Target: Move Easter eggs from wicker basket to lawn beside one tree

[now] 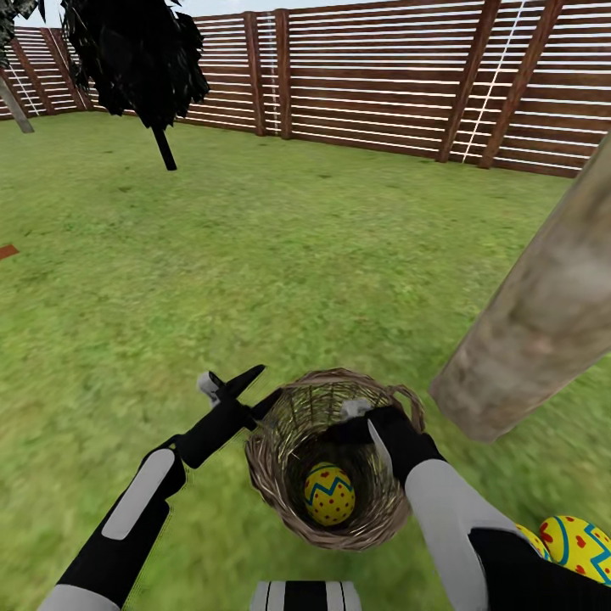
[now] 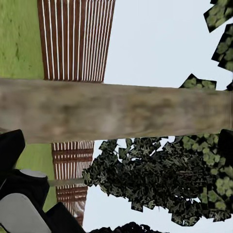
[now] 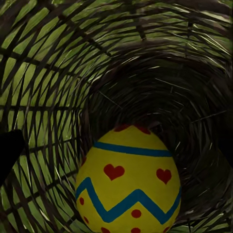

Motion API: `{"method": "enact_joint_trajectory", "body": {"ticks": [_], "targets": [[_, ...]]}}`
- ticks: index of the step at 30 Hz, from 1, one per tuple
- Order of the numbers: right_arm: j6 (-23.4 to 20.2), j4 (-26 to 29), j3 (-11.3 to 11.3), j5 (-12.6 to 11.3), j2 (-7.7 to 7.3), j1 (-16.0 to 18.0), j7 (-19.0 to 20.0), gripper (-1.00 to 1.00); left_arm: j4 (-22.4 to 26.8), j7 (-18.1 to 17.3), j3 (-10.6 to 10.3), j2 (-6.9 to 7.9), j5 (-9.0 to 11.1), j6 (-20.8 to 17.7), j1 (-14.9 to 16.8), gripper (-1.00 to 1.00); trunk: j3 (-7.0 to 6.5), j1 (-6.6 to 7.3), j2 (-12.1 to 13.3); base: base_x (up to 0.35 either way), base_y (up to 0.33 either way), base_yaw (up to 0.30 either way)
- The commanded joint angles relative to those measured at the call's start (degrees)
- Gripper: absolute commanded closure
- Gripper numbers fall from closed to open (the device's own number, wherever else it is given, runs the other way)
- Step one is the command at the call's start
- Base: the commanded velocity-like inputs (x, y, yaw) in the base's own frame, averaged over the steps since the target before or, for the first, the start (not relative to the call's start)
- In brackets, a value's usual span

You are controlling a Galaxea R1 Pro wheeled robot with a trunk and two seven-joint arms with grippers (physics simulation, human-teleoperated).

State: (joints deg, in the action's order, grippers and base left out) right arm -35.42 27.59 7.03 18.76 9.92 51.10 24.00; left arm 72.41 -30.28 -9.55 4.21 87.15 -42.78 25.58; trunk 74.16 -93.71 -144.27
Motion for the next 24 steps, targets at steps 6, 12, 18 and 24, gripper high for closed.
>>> {"method": "enact_joint_trajectory", "body": {"ticks": [6,12,18,24], "targets": [[-1.21,0.18,0.36,0.32,0.07,0.21,0.34,-1.00,1.92,-1.97,1.87,1.99,0.42,-0.51,-0.05,-1.00,0.04,0.01,-0.02,0.000,0.000,0.000],[-3.13,-0.16,0.36,0.06,0.07,0.23,-0.70,-1.00,3.77,-3.90,3.81,3.93,0.51,-0.55,-0.67,-1.00,0.04,0.01,-0.02,0.000,0.000,0.000],[-7.03,-2.68,0.44,0.06,0.07,0.23,-12.92,-1.00,-0.69,-41.87,7.23,18.35,0.40,-0.69,-0.79,-1.00,0.04,0.01,-0.02,0.000,0.000,0.000],[-7.00,-3.69,0.44,-2.00,0.07,0.23,-14.43,-1.00,-2.26,-42.20,7.43,18.26,0.49,-0.74,-0.80,-1.00,0.04,0.01,-0.02,0.000,0.000,0.000]]}}
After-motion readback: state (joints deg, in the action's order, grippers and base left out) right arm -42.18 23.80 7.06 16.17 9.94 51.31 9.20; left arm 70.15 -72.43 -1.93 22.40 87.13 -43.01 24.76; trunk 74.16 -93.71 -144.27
